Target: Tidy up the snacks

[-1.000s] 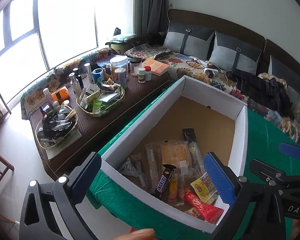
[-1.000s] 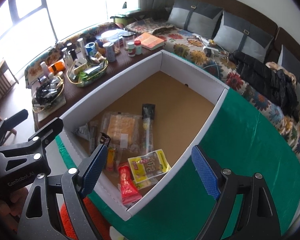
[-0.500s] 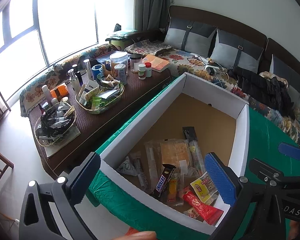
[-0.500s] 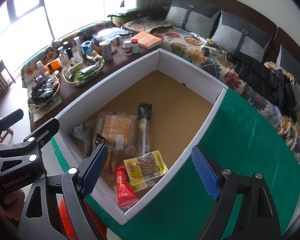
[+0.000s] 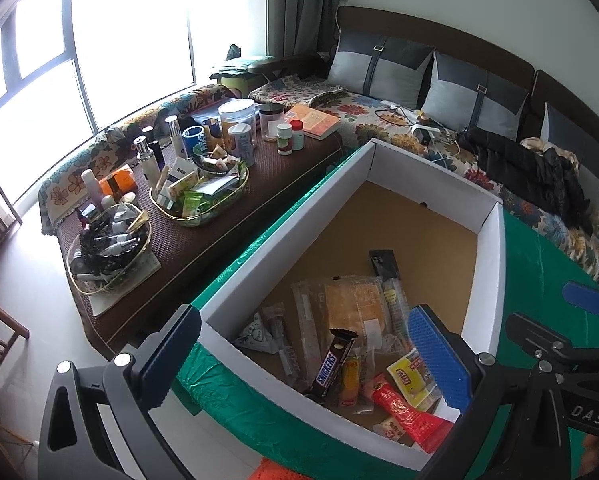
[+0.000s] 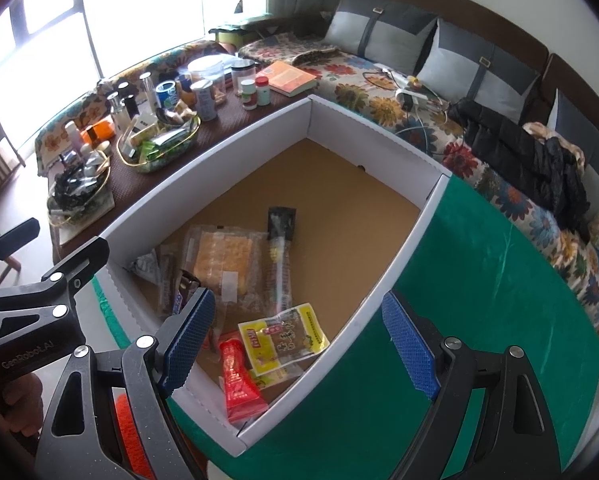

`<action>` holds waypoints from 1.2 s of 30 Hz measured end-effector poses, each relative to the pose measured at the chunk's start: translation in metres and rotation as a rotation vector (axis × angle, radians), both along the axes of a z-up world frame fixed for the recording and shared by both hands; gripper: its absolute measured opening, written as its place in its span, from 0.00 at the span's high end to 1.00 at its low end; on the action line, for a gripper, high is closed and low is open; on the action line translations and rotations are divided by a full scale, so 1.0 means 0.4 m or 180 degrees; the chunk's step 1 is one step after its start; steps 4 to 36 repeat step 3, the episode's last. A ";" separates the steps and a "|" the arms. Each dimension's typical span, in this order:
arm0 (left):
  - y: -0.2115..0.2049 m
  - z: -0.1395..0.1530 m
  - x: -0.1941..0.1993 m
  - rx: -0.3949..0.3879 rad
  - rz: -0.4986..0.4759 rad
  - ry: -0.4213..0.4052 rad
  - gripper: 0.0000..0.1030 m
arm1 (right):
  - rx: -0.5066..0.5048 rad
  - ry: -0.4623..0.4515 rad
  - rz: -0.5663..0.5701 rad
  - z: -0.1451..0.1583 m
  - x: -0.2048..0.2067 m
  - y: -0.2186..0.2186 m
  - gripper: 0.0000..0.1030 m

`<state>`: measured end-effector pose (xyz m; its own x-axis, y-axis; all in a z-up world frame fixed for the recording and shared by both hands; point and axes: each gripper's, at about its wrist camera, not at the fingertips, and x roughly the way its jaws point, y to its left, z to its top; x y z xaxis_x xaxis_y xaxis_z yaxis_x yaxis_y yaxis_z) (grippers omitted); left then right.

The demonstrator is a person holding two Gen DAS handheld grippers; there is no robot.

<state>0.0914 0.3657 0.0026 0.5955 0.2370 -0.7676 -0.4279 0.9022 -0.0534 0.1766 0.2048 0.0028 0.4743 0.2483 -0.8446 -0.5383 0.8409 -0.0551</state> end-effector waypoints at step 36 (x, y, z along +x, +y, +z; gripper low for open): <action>0.007 -0.002 0.003 -0.0046 0.0002 -0.0005 0.00 | -0.0024 0.0012 -0.0022 -0.013 0.004 0.004 0.15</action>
